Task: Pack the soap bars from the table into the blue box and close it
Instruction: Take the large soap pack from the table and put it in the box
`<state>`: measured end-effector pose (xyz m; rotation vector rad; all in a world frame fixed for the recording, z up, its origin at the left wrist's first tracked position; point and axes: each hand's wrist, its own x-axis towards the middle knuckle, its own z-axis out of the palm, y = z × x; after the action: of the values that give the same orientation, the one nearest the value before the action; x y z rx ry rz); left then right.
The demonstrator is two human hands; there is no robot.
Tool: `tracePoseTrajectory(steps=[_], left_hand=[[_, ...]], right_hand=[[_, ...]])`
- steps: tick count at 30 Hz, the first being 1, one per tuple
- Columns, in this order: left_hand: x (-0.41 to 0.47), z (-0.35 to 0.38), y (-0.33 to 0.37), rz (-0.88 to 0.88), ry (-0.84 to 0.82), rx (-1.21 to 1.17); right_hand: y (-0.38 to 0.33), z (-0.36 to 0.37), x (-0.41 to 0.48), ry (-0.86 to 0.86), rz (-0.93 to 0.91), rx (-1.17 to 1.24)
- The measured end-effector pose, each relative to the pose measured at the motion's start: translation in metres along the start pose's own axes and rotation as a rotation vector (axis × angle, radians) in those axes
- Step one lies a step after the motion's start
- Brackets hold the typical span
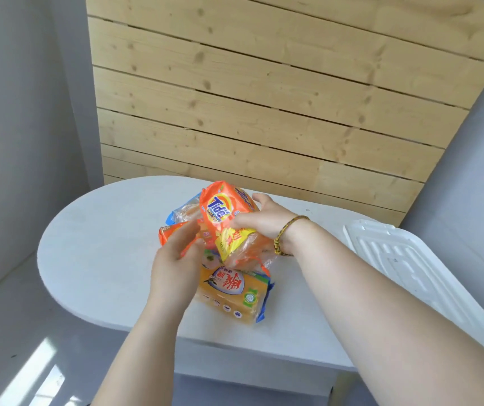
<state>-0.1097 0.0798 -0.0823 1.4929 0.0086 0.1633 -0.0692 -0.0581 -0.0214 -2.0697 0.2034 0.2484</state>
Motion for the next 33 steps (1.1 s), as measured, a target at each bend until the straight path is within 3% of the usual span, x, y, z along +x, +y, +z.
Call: tracePoseTrajectory(steps=[4, 8, 12, 17, 22, 27, 33], left_hand=[[-0.011, 0.021, 0.012, -0.005, -0.037, -0.171], [-0.028, 0.051, 0.018, -0.119, -0.315, -0.291], [-0.054, 0.091, 0.027, -0.103, -0.652, -0.359], [-0.103, 0.161, 0.026, -0.131, -0.821, -0.325], [-0.156, 0.232, 0.011, -0.163, -1.106, -0.215], [-0.186, 0.281, -0.026, -0.130, -1.363, -0.014], [-0.198, 0.323, -0.084, -0.257, -1.654, 0.239]], right_hand=[[0.018, -0.036, -0.032, -0.125, -0.025, 0.241], [0.039, -0.070, -0.070, -0.220, -0.105, 0.302], [0.069, -0.113, -0.116, -0.261, -0.121, 0.312], [0.115, -0.166, -0.172, -0.156, -0.056, 0.156], [0.180, -0.212, -0.236, 0.054, 0.053, 0.099], [0.253, -0.221, -0.270, 0.229, 0.193, 0.006], [0.343, -0.201, -0.275, 0.356, 0.275, -0.128]])
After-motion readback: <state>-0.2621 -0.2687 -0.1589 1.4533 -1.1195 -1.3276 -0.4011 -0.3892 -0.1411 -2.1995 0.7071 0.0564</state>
